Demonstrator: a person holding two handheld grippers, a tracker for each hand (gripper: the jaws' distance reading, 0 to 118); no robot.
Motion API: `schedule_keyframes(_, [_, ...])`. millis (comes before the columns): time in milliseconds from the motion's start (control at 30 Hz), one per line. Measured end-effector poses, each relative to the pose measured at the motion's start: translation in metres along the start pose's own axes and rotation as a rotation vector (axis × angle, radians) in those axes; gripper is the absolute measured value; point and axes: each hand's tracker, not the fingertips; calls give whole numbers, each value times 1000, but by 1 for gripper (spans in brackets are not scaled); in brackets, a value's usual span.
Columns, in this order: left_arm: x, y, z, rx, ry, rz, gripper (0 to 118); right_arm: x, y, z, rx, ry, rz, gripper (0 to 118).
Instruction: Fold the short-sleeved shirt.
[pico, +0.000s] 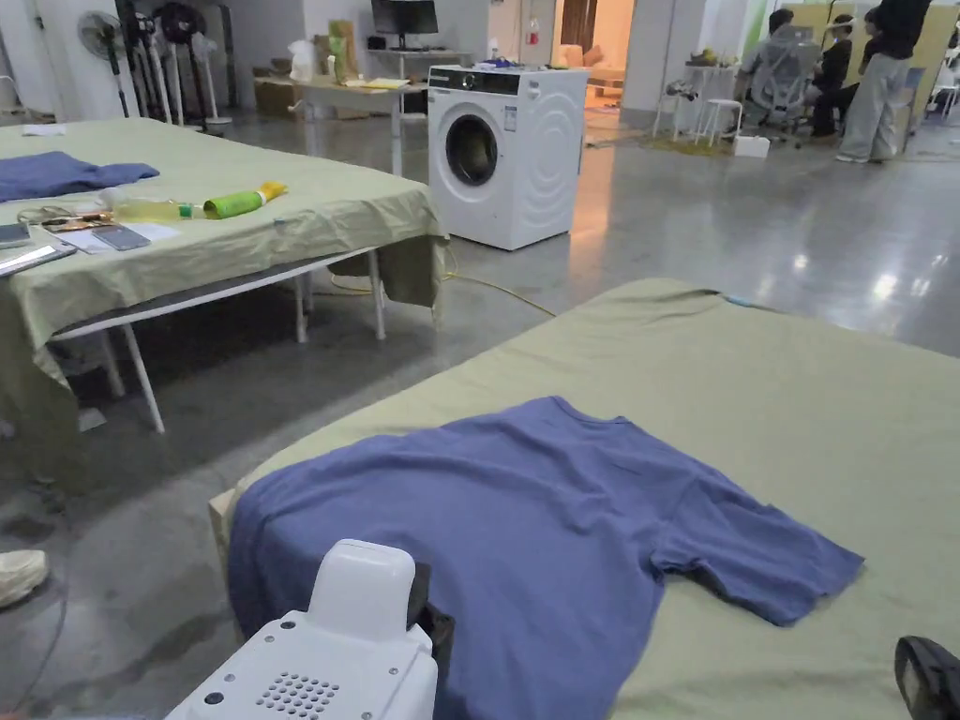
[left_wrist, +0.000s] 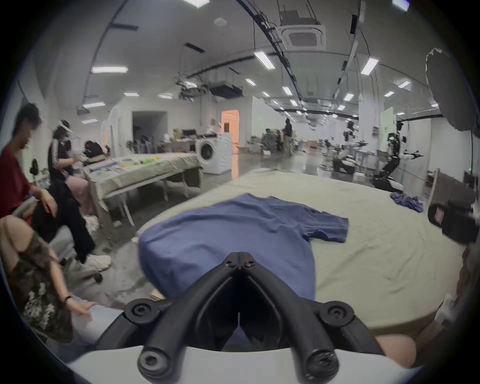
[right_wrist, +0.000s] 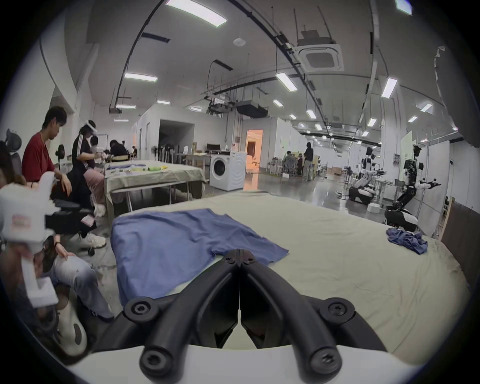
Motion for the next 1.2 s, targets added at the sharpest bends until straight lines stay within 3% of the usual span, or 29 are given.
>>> schedule_keyframes(300, [47,76,-267,-354,-189,-139,0,68,-33,-33,-73,-35,-1,3])
schedule_keyframes(333, [49,78,-299,-413,-198,-123,20,75,-37,-36,-90,-42,-15,3])
schedule_keyframes(400, [53,80,-351,-539,-166,-95,118,89,-41,-44,-121,-45,-69,3])
schedule_keyframes(433, [52,79,-376,-625,-165,-81,118,94,-42,-46,-133,-32,-101,3])
schedule_keyframes(467, [52,80,-395,-595,-141,-56,118,98,-42,-47,-145,-20,-126,3])
schedule_keyframes(600, [68,87,-418,-510,-80,-70,118,104,-42,-46,-141,-8,-134,3])
schedule_keyframes(700, [74,81,-445,-624,43,-131,118,105,-43,-44,-148,7,-150,3])
schedule_keyframes(767, [76,72,-449,-619,36,-143,98,104,-45,-43,-156,15,-161,3])
schedule_keyframes(800, [78,70,-445,-541,10,-182,82,105,-45,-43,-162,16,-166,3])
schedule_keyframes(833, [86,68,-437,-472,39,-255,49,105,-46,-42,-169,18,-173,3])
schedule_keyframes(900, [101,61,-430,-453,22,-304,2,106,-46,-41,-175,12,-188,3])
schedule_keyframes(1000, [117,62,-423,-466,67,-457,1,106,-43,-39,-170,16,-199,3])
schedule_keyframes(1200, [104,99,-381,-373,-12,-267,1,104,-29,-30,-93,13,-218,3])
